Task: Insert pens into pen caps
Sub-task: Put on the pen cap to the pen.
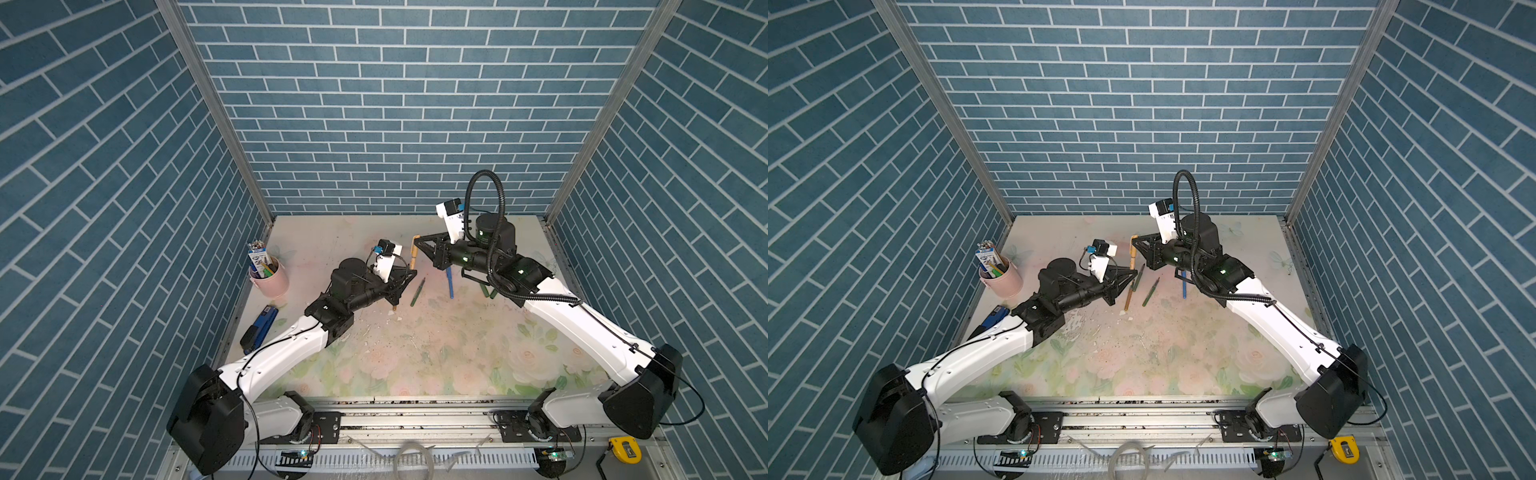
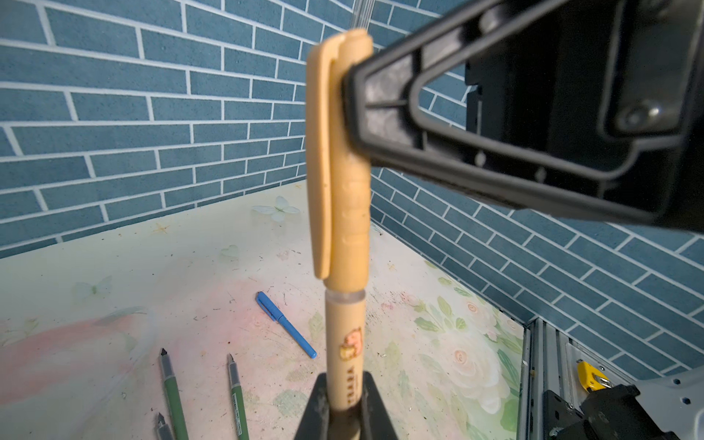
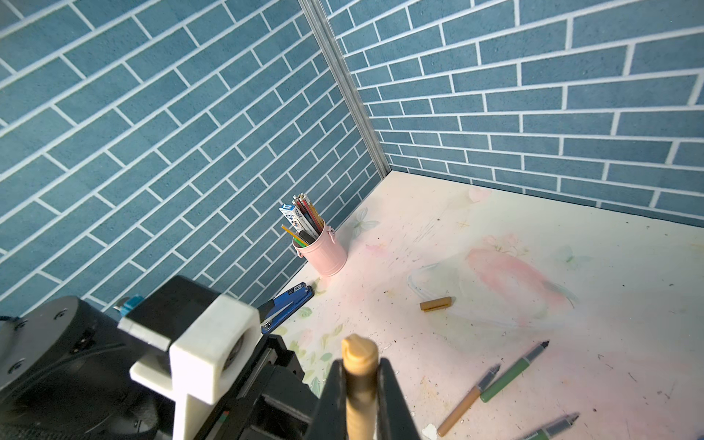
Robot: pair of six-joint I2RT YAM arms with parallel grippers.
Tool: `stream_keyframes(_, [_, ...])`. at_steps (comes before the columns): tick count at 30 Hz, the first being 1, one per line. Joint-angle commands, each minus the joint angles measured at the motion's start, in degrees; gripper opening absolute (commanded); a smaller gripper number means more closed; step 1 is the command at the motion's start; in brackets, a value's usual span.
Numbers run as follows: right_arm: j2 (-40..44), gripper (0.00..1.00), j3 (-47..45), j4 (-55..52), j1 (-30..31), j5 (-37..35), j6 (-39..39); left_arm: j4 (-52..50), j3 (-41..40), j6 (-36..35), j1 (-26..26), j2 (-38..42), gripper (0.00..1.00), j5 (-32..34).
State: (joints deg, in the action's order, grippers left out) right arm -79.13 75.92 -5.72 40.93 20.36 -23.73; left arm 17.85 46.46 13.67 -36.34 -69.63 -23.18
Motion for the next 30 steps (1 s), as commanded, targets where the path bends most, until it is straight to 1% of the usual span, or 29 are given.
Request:
stream_keyframes(1, [-0.4, 0.06, -1.6, -1.0, 0.6, 1.8, -1.0, 4.1, 1.9, -0.4, 0.0, 1.8, 0.0, 0.0])
stream_keyframes(7, [-0.4, 0.05, -4.5, 1.4, 0.9, 1.7, -2.2, 4.9, 1.8, -0.4, 0.5, 2.5, 0.0, -0.5])
stream_keyframes(12, [-0.9, 0.03, -7.3, 4.0, 2.4, 1.3, -3.5, 8.5, 0.9, 3.1, 3.1, 3.0, 0.0, -1.7])
stream_keyframes(22, [-1.9, 0.02, -10.6, 6.5, 5.3, -0.8, -4.1, 10.8, 0.4, 5.4, 5.5, 4.6, 0.0, -2.7])
stream_keyframes(30, [-1.3, 0.01, -13.1, 8.0, 6.0, -2.2, -4.8, 12.6, 0.0, 7.5, 7.8, 5.2, 0.0, -3.7])
